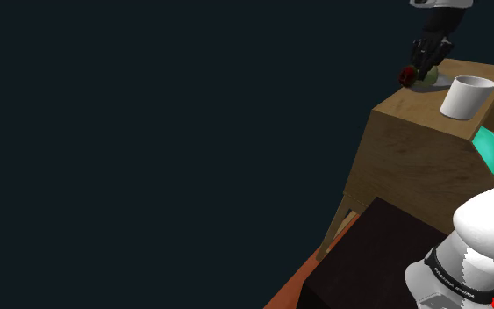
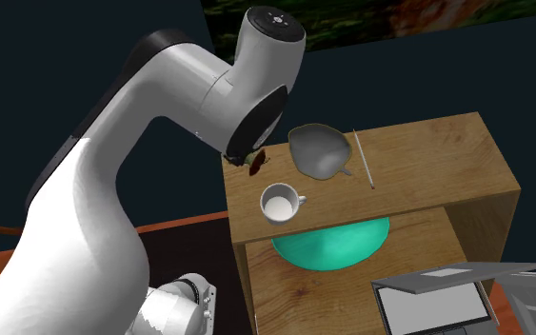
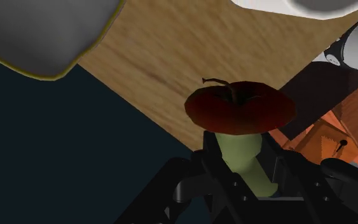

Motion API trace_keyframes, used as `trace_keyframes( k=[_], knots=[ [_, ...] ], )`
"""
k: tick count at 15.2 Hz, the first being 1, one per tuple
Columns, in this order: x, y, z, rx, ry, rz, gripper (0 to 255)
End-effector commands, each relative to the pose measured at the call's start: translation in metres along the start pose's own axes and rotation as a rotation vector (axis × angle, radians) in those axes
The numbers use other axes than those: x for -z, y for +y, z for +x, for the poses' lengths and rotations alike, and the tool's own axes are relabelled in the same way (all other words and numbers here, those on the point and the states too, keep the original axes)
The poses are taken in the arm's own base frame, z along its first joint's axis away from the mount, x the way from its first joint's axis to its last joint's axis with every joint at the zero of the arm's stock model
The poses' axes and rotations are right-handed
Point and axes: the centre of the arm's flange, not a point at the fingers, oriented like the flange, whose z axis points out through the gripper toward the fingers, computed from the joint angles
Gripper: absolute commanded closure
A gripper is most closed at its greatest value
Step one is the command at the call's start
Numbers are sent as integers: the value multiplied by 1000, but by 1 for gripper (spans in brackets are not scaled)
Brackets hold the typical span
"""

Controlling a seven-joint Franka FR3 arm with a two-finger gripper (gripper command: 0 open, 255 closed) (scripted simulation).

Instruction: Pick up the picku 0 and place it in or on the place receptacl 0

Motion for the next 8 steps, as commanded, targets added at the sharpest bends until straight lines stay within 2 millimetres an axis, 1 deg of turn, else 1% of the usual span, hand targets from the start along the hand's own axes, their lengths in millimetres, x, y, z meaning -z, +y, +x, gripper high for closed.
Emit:
trace_keyframes(
  k=[1, 8],
  knots=[
    [42, -1, 8, 6, 24, -142, 255],
    [61, 56, -62, 6, 24, -142, 255]
  ],
)
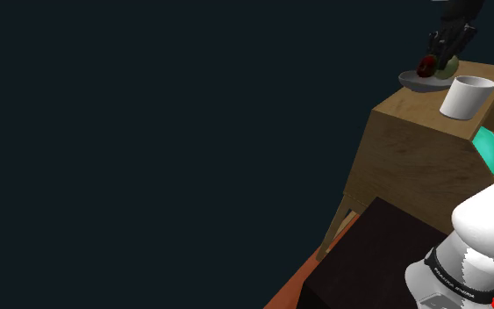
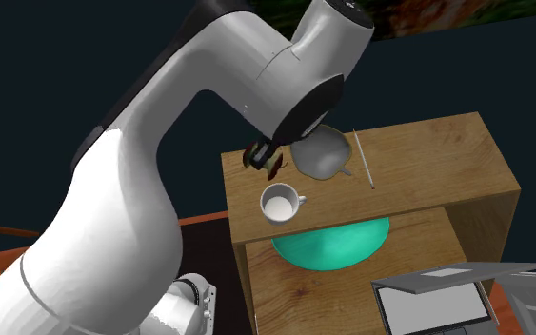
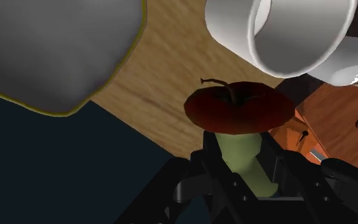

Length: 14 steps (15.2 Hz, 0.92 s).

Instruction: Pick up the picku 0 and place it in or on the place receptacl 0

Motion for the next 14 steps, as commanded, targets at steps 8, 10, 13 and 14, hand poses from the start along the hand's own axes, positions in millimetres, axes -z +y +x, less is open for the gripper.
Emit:
trace_keyframes(
  k=[8, 10, 13, 14],
  knots=[
    [58, 81, -79, -11, -23, -258, 255],
    [48, 84, -81, -11, -23, -258, 255],
    [33, 88, -84, -11, -23, -258, 255],
    [28, 89, -85, -11, -23, -258, 255]
  ],
)
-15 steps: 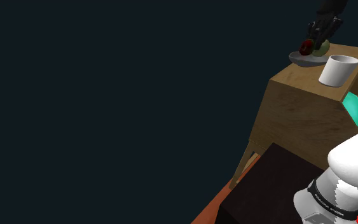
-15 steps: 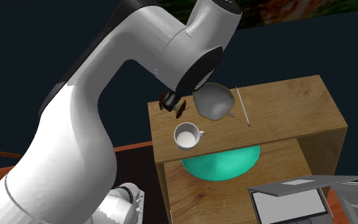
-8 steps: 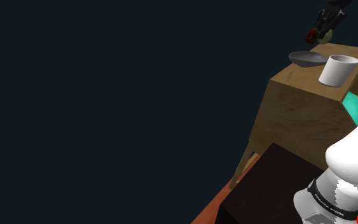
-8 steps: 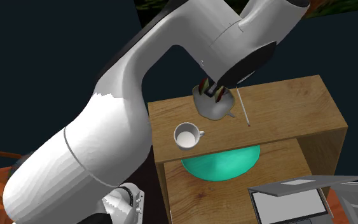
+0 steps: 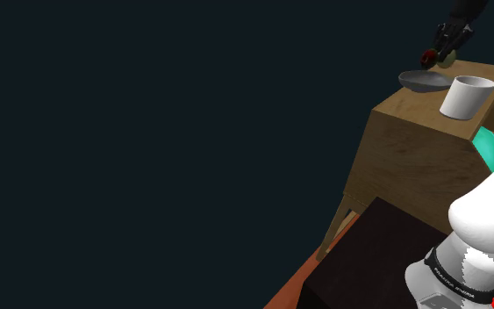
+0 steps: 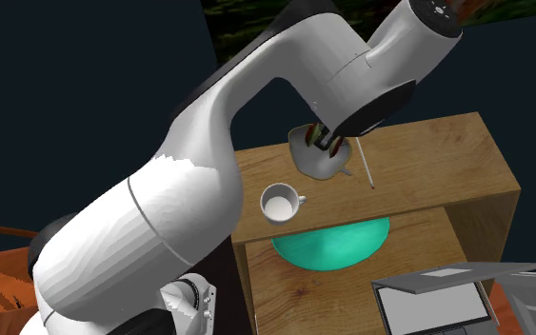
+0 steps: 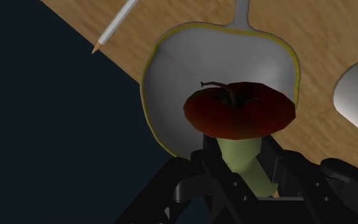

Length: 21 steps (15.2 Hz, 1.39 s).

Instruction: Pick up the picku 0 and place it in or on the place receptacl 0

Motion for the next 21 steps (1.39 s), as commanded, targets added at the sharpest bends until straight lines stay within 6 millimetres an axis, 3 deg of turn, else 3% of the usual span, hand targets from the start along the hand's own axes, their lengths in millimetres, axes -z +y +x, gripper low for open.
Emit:
trace_keyframes(
  k=[1, 7, 14, 15, 20, 21],
  knots=[
    [-10, 1, -2, 0, 0, -1, 255],
    [-40, 1, -7, 0, 0, -1, 255],
    [-40, 1, -7, 0, 0, -1, 255],
    [-40, 1, -7, 0, 0, -1, 0],
    [-40, 1, -7, 0, 0, -1, 0],
    [-26, 1, -7, 0, 0, -1, 0]
  ],
)
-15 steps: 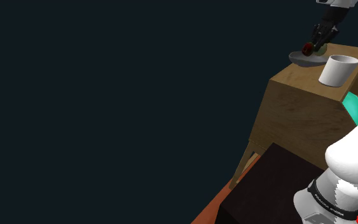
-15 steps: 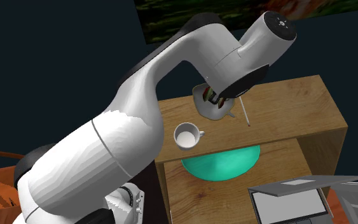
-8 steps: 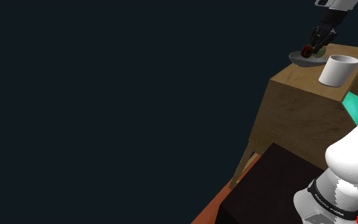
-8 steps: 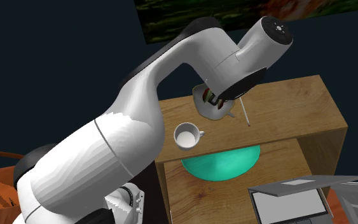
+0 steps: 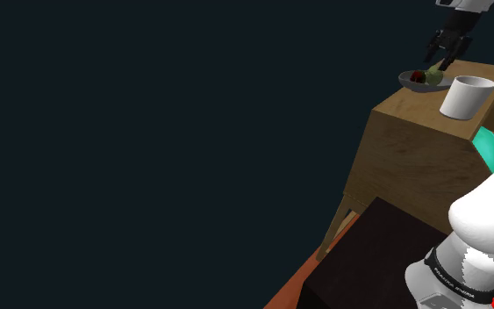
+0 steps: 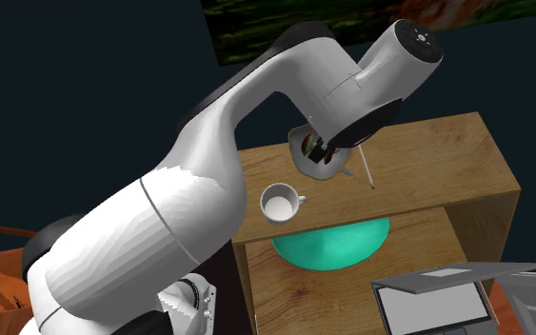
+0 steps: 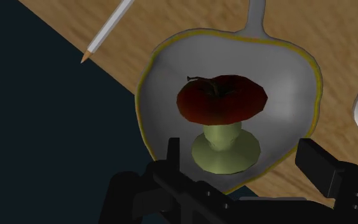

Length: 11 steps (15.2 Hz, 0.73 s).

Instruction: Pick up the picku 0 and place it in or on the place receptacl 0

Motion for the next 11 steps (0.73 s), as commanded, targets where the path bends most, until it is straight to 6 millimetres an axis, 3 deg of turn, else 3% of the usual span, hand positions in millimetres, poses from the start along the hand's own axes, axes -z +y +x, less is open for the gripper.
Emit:
trace_keyframes(
  k=[1, 3, 11],
  knots=[
    [20, 0, 0, 0, 0, 0, 0],
    [43, 0, 0, 0, 0, 0, 0],
    [43, 0, 0, 0, 0, 0, 0]
  ],
)
